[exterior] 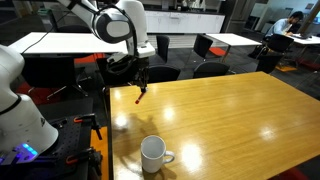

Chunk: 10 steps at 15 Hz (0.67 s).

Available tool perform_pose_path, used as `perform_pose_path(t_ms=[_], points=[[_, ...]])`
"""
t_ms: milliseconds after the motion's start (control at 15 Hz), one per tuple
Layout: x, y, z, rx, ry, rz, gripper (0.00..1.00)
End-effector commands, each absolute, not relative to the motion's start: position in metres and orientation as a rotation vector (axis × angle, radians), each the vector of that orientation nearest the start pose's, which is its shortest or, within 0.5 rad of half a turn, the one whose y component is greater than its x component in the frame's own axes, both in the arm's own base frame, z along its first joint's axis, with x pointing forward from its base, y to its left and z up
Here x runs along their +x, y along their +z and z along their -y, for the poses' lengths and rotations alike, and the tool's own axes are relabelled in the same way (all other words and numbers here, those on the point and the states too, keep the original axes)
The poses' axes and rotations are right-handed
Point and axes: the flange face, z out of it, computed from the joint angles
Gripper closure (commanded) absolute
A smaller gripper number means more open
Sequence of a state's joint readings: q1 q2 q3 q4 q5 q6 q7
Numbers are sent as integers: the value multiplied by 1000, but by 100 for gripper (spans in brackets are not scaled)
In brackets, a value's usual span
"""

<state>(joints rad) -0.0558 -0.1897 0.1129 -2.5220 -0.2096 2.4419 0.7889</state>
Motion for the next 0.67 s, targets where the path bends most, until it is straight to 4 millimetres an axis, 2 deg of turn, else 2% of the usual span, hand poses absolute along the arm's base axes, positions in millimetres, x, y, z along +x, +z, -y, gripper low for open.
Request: perform_pose_path(t_ms=[0,333,600], points=[[461,358,-47,-3272,-326,-831,95],[469,348,-72,-3509,-503,-647,95],[483,331,-84,-3632,-664,-538,95]])
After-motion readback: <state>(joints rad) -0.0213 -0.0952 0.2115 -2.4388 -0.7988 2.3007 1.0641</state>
